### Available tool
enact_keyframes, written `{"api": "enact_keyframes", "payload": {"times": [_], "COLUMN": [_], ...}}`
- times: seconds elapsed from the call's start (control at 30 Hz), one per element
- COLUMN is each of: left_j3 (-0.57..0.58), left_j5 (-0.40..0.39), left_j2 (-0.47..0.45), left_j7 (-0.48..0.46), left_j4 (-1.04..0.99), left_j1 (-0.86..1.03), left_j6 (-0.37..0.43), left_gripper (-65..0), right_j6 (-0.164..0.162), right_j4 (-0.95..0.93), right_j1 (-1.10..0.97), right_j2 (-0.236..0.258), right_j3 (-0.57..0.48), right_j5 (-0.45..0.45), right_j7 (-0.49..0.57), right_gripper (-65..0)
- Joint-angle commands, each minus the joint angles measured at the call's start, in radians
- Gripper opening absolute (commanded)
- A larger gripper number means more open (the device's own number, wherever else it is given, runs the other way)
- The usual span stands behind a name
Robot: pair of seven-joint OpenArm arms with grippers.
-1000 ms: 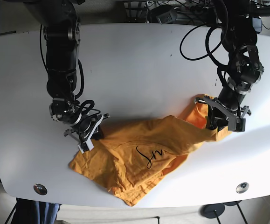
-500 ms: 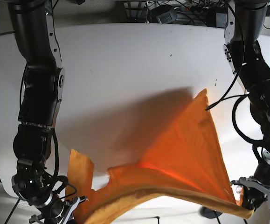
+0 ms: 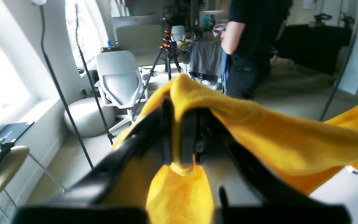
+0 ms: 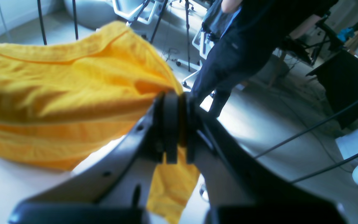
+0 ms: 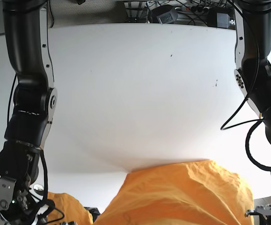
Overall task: Fold the T-shirt properly
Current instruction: 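Lift the held shirt edge with both grippers and swing it over the table, then drag the shirt edge away from the body with both grippers, spreading it flat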
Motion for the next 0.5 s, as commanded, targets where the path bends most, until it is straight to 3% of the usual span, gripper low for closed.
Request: {"api": "enact_keyframes", "payload": {"times": [0.03, 0.27, 0.43, 0.5], "left_j3": [-0.004, -0.009, -0.026, -0.061], "left_j5": [-0.006, -0.006, -0.008, -0.036], "left_j2": [0.031, 0.107, 0.155, 0.176], "left_j7": [0.005, 0.010, 0.002, 0.002], "left_j4": [0.075, 0.293, 0.343, 0.346], "left_j1": [0.056, 0.497, 0.765, 0.859], "left_j6": [0.000, 0.000, 0.000, 0.000], "left_gripper": [-63.2, -63.2, -63.3, -63.3], "right_j6": [-0.007, -0.006, -0.004, 0.013], "right_j4": [0.094, 0.365, 0.450, 0.459], "right_j1": [-0.071, -0.528, -0.774, -0.841], "right_j2": [0.017, 0.023, 0.023, 0.017], "right_j3": [0.007, 0.151, 0.239, 0.292], "right_j5": [0.005, 0.005, 0.005, 0.005], "right_j7": [0.014, -0.007, 0.003, 0.003], "right_gripper": [-63.3, -63.3, -63.3, -63.3]}}
